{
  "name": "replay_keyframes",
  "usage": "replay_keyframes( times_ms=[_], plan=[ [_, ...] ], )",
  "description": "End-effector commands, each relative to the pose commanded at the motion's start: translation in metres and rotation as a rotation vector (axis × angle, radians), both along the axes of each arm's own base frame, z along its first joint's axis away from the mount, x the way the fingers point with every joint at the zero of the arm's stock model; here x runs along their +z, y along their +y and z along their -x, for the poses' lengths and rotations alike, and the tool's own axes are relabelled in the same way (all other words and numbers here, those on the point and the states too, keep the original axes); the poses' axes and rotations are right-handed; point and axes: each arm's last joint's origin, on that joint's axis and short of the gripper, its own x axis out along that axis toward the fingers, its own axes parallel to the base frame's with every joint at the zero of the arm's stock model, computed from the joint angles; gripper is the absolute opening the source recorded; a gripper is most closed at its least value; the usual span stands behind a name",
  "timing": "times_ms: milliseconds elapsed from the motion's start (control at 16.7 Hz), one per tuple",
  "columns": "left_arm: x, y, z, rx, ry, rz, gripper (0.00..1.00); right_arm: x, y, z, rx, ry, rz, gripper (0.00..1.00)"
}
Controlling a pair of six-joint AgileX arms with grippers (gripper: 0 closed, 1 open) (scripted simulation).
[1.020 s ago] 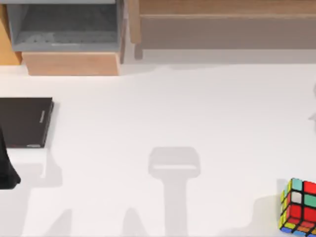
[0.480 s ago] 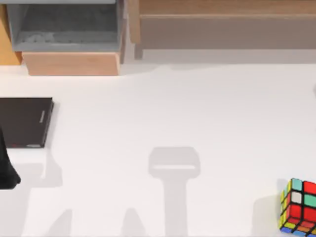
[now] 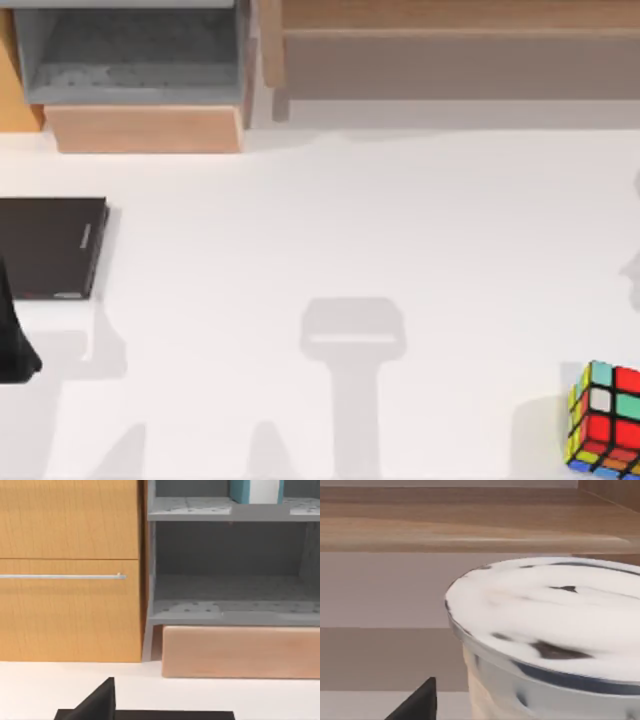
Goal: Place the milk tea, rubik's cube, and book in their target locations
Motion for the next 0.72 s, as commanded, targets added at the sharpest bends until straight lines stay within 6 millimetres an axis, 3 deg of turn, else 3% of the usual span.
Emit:
replay_keyframes(
  times_ms=[240,720],
  plan=[
    [0.000,0.000,0.000,0.000,0.000,0.000,1.00,0.026,0.000,0.011,0.002,-0.005,0.004,1.00],
    [0.000,0.000,0.000,0.000,0.000,0.000,1.00,0.039,0.001,0.006,0.011,-0.021,0.014,1.00]
  ],
)
